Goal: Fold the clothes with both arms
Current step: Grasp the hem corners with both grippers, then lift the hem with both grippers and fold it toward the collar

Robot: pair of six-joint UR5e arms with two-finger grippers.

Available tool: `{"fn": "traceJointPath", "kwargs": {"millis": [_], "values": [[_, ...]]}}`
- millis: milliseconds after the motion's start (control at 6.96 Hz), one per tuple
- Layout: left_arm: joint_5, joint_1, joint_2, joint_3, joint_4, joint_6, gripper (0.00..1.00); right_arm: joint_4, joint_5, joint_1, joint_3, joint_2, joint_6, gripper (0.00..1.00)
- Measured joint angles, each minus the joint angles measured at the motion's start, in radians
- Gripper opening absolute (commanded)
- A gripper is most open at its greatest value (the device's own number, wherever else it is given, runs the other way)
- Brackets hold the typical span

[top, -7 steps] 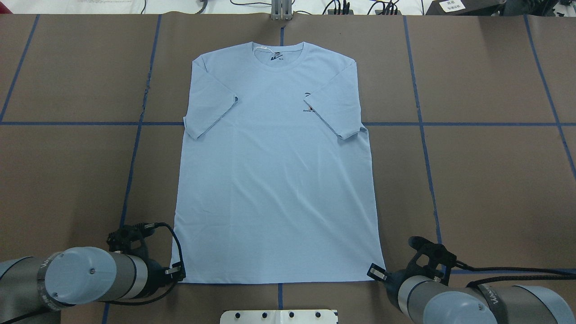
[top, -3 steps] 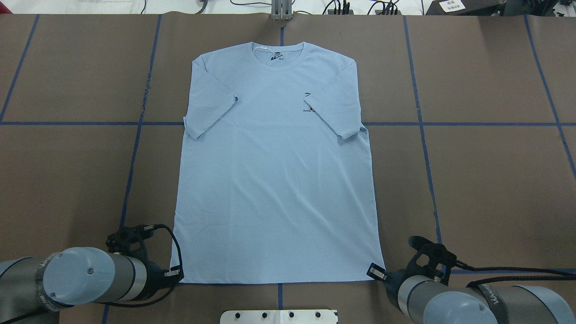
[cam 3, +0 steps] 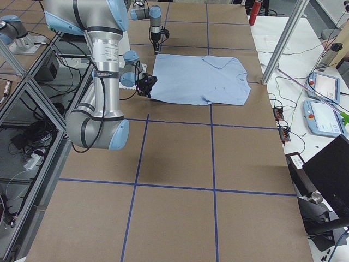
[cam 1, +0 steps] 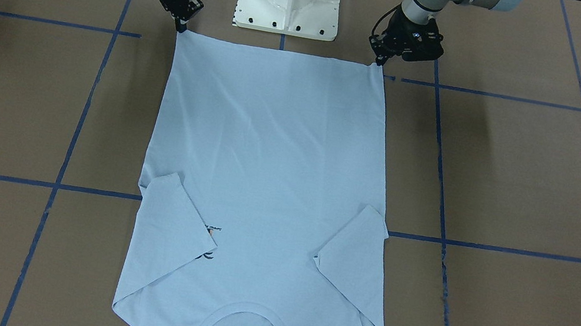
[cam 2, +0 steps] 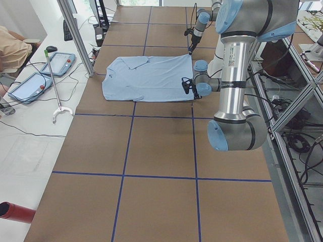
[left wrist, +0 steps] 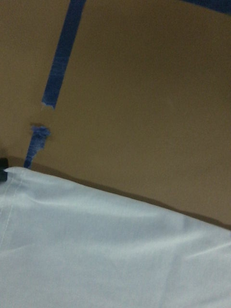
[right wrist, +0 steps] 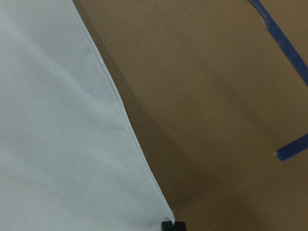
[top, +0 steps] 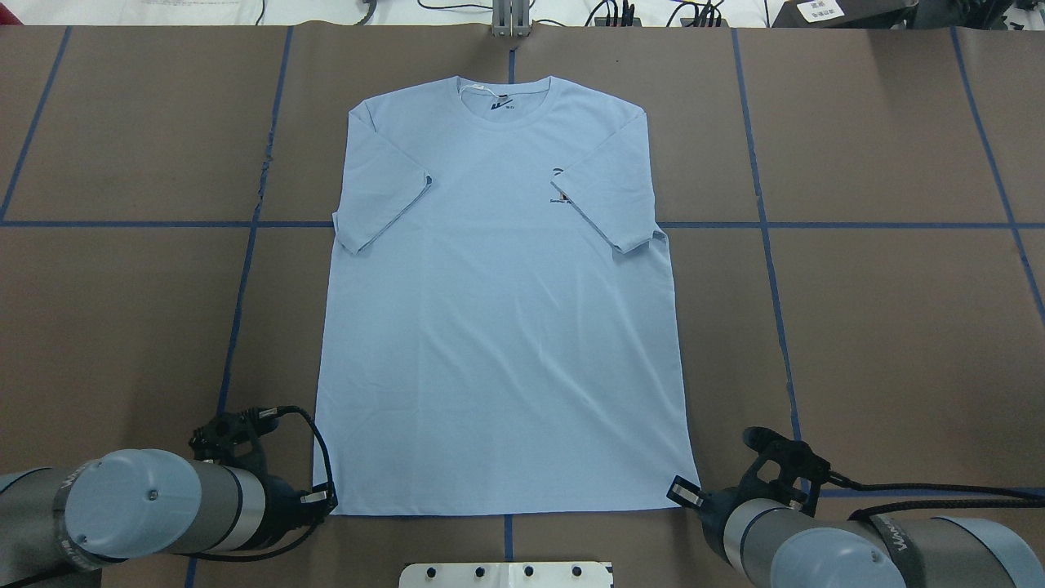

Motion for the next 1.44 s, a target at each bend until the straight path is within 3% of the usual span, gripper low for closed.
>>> {"fn": "traceJointPath", "kwargs": {"millis": [575,862,1149,1437], "values": [[0.0,0.088,0.053,-0.201,0.089,-0.146,0.0,0.0,0.01,-0.027,0.13,-0.096,0.005,0.0],[0.004,0.042,0.016,-0.215,0.103,-0.127,0.0,0.0,0.022,0.053,0.146,-0.063,-0.037,0.0],[0.009,-0.125,-0.053,-0.158,0.105,0.028,0.0,-0.003,0.147,0.265,0.035,0.079,-0.185,0.0],[0.01,-0.315,-0.158,-0.004,0.103,0.193,0.0,-0.004,0.257,0.463,-0.147,0.222,-0.339,0.0]]}}
